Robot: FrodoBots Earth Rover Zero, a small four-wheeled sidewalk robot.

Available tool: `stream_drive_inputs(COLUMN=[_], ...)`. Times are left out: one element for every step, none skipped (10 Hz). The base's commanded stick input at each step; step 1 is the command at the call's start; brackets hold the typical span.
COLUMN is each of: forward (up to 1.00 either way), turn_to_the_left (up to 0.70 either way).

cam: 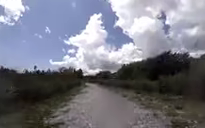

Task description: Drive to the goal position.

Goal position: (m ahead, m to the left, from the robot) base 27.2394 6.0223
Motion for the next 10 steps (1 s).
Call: stream_drive_inputs(forward=[0.70,0.70,0.70,0.70,0.70,0.70,0.70,0.70,0.70,0.70], turn_to_the_left=[0.00,0.00,0.00,0.00,0.00,0.00,0.00,0.00,0.00,0.00])
